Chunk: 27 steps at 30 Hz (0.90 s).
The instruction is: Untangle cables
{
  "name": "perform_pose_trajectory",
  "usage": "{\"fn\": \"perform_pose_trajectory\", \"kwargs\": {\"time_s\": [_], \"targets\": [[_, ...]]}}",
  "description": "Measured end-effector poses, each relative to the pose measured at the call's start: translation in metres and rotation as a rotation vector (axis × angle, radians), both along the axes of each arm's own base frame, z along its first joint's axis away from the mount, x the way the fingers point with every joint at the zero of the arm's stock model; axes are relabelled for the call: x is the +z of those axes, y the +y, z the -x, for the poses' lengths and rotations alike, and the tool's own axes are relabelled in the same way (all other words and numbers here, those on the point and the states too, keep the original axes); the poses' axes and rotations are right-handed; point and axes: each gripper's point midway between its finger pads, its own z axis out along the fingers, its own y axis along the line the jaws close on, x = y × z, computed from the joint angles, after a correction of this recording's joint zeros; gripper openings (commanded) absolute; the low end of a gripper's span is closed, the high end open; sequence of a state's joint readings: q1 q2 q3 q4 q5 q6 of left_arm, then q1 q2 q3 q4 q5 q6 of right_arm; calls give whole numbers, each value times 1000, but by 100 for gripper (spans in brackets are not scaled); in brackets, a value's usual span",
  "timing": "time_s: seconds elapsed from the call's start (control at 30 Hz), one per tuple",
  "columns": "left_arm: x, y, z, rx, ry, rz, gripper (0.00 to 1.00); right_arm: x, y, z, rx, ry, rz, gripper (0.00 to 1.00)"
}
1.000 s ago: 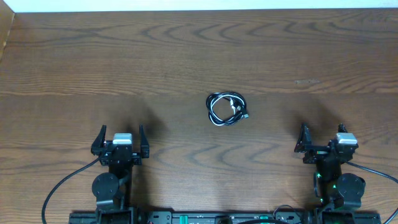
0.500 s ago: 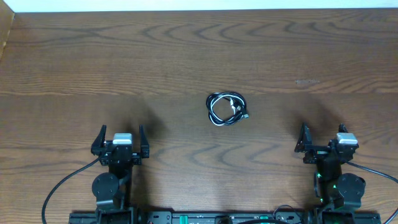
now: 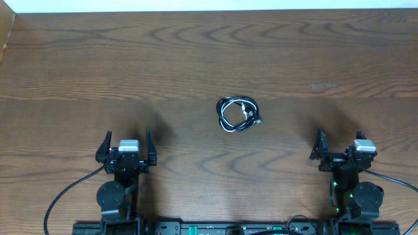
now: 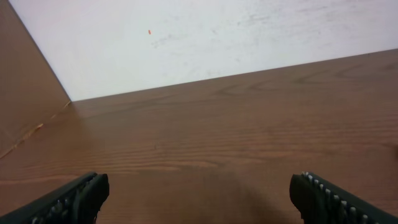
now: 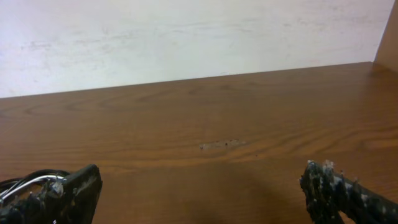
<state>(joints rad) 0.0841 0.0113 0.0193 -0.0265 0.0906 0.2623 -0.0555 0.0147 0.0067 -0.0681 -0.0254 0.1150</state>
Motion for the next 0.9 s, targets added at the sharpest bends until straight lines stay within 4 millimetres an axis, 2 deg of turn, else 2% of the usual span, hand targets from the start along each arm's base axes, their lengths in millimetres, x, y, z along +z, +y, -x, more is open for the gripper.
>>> {"fn": "perform_pose_trajectory", "kwargs": {"time_s": [0.3,0.57,0.7,0.9], "targets": [[0,0,0,1,-1,11,98,2,8,0,44,-9,-3,99],[-2,-9,1,-45,35,54,98,14,21,0,121,-52,-3,99],[-2,-15,-1,-79,75,71,98,29,23,2,132,-82,0,99],[16,-22,-7,-117,165,94,98,56,24,5,140,-120,4,99]]}}
